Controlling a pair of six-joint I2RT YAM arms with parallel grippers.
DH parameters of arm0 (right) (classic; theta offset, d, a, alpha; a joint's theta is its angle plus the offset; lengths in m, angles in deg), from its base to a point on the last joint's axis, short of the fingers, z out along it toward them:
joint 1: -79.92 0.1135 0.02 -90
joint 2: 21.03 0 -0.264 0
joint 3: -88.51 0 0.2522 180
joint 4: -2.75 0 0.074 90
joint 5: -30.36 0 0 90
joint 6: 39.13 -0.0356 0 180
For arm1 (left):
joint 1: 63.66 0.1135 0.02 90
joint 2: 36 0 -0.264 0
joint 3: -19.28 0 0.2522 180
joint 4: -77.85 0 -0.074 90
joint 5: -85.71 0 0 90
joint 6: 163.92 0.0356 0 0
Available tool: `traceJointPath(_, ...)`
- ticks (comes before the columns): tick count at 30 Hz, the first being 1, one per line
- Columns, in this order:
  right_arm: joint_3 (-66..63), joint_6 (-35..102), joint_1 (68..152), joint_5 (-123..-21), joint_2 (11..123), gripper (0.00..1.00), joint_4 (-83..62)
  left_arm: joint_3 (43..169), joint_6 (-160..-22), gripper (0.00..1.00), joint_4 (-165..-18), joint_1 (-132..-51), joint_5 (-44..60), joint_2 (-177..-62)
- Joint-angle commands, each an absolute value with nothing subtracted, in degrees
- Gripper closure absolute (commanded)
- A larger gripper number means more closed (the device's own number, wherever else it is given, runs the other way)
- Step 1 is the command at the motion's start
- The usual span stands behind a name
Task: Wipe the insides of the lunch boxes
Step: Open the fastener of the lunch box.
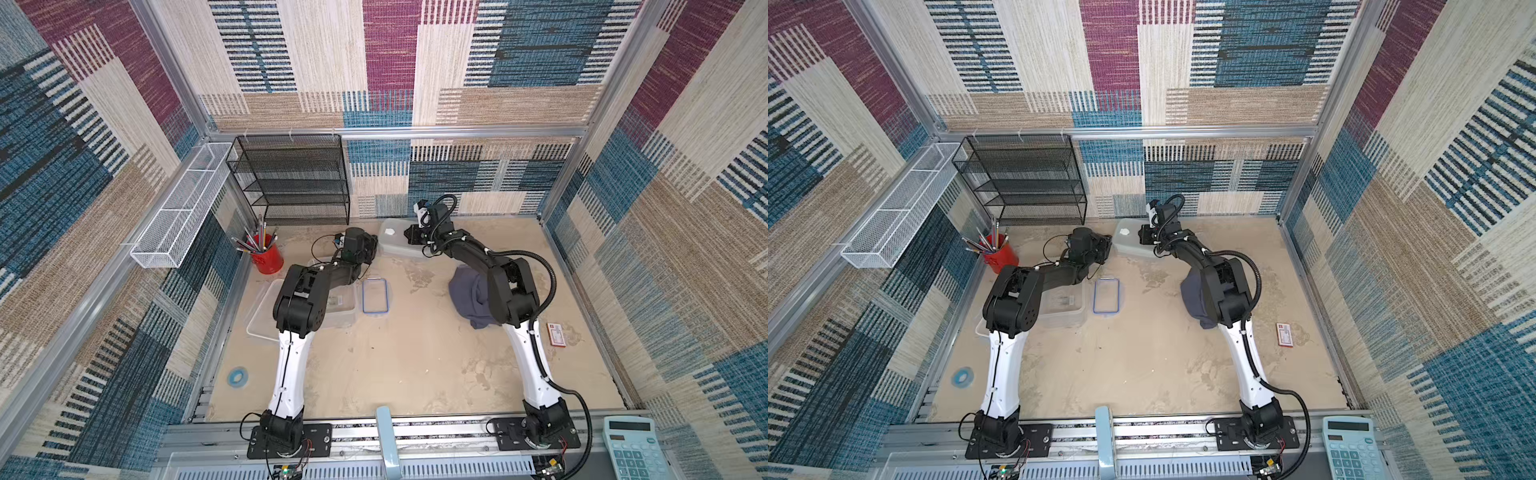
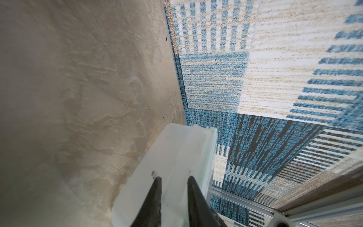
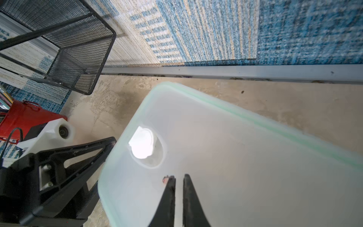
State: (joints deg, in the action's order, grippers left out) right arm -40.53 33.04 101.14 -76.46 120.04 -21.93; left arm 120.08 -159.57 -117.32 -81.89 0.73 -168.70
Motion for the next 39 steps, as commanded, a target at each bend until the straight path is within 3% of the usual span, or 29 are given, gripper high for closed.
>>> traceJointPath(1,-37.97,32.43,101.37,-74.92,121.81,0.87,-42.57,119.56,-158.82,0.76,-122.85,-82.46,4.24,-168.53)
traceJointPath(7,-37.21,32.46,101.37,-74.80,121.39,0.87,-42.30,119.29,-157.73,0.85,-122.89,-82.43,4.08,-167.64)
traceJointPath(12,-37.23,32.37,101.38,-74.71,121.17,0.87,-42.23,119.02,-155.97,0.85,-121.79,-82.44,3.82,-165.86)
traceJointPath(23,-38.97,32.28,101.37,-75.00,121.14,0.87,-42.56,119.01,-153.51,0.74,-119.82,-82.46,3.90,-162.99)
traceJointPath(30,-45.86,32.56,101.32,-76.45,121.34,0.85,-44.50,118.95,-151.10,0.61,-113.46,-81.89,5.15,-160.54)
traceJointPath(34,-55.32,33.51,101.33,-79.08,122.38,0.79,-46.88,119.51,-148.48,0.56,-105.91,-81.39,5.25,-158.39)
traceJointPath(39,-67.29,33.76,100.33,-82.49,124.86,0.60,-48.95,122.17,-144.99,0.53,-97.59,-81.04,6.98,-157.11)
